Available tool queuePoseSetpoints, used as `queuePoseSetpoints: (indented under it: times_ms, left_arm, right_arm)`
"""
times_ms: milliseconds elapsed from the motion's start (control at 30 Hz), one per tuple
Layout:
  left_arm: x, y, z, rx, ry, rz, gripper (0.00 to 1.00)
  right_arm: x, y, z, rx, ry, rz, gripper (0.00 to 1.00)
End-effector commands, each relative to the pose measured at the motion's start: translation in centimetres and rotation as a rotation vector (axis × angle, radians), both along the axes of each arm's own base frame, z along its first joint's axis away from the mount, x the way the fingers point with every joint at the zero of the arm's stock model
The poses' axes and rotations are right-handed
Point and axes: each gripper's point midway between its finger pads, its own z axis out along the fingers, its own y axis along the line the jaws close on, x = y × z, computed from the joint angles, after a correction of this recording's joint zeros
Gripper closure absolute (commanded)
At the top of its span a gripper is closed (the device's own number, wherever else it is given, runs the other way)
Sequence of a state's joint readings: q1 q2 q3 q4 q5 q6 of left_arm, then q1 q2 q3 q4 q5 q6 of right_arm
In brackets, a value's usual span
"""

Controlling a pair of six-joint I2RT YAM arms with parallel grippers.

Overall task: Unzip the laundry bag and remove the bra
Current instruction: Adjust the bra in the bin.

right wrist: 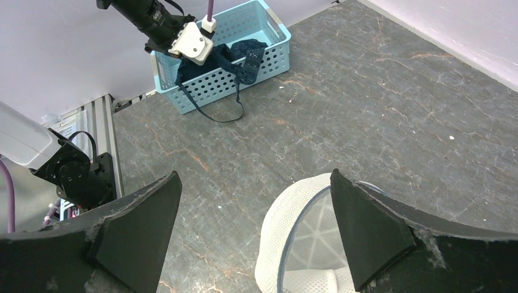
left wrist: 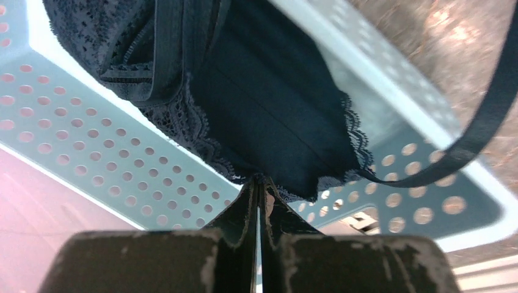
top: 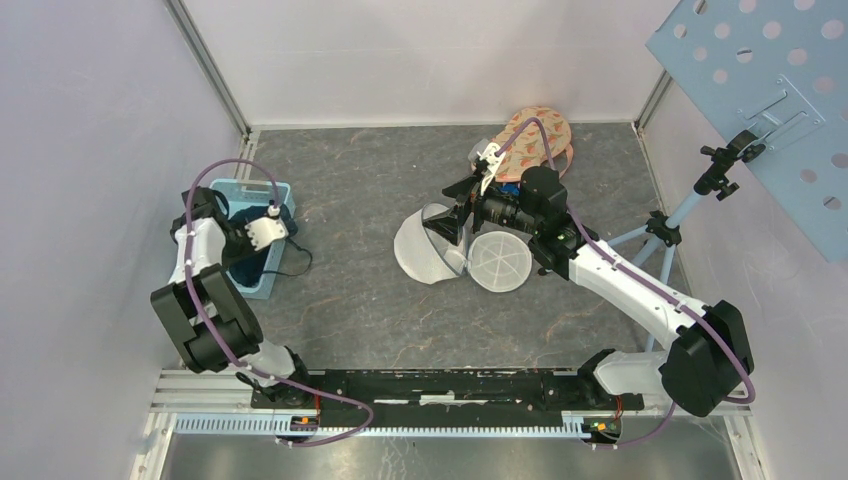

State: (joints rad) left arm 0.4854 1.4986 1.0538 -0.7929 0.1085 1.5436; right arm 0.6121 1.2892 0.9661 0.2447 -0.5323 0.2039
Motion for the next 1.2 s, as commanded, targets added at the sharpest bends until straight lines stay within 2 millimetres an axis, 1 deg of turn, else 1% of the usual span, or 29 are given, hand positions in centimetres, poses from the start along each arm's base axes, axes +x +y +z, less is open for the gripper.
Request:
queuePoseSetpoints:
  times_ms: [0, 133, 200, 233, 367, 500, 600, 667, 800, 967, 1000, 1100, 1167]
  left_arm:
    - [1.9, 2.1, -0.2, 0.082, -0.063, -0.149, 0.98]
    - [1.8, 2.8, -1.2, 0.111, -0.066, -0.232, 0.98]
    - [2.1, 2.6, -1.2, 0.099, -0.087, -0.255, 0.98]
    - [2.4, 2.5, -0.9, 0.087, -0.106, -0.253, 0.98]
    - [4.1, 2.5, 1.9, 0.058, -0.195, -0.204, 0.98]
    - [5.8, 3.9, 4.7, 0.157, -0.323, -0.175, 0.98]
    - [6.2, 4.8, 5.9, 0.248, -0.388, -0.175, 0.98]
    - [6.5, 5.4, 6.2, 0.321, -0.424, -0.189, 0.98]
    - [6.8, 6.3, 6.2, 0.426, -0.465, -0.204, 0.98]
    - [8.0, 7.5, 6.9, 0.567, -0.538, -0.253, 0.98]
    - [8.0, 7.5, 6.8, 0.586, -0.549, -0.265, 0.98]
    - [7.9, 6.9, 6.4, 0.57, -0.554, -0.292, 0.98]
    - [7.0, 6.0, 5.7, 0.495, -0.507, -0.292, 0.98]
  right_arm:
    - [-0.3, -0.5, 1.0, 0.011, -0.038, 0.001, 0.02]
    - [-0.2, -0.5, 0.9, 0.01, -0.036, 0.0, 0.02]
    - [-0.3, -0.5, 0.9, 0.01, -0.036, -0.001, 0.02]
    - [-0.2, -0.5, 1.0, 0.01, -0.036, -0.002, 0.02]
    - [-0.2, -0.5, 0.9, 0.006, -0.038, -0.002, 0.02]
    - [-0.2, -0.5, 0.9, 0.011, -0.034, -0.001, 0.02]
    - [-0.3, -0.4, 0.9, 0.016, -0.031, 0.001, 0.02]
    - [-0.4, -0.4, 1.0, 0.019, -0.031, 0.006, 0.02]
    - [-0.5, -0.5, 1.0, 0.019, -0.032, 0.008, 0.02]
    - [-0.7, -0.5, 1.1, 0.013, -0.036, 0.013, 0.02]
    - [-0.6, -0.5, 1.2, 0.012, -0.036, 0.011, 0.02]
    - [-0.6, -0.6, 1.3, 0.012, -0.04, 0.011, 0.02]
    - [-0.7, -0.6, 1.3, 0.009, -0.041, 0.009, 0.02]
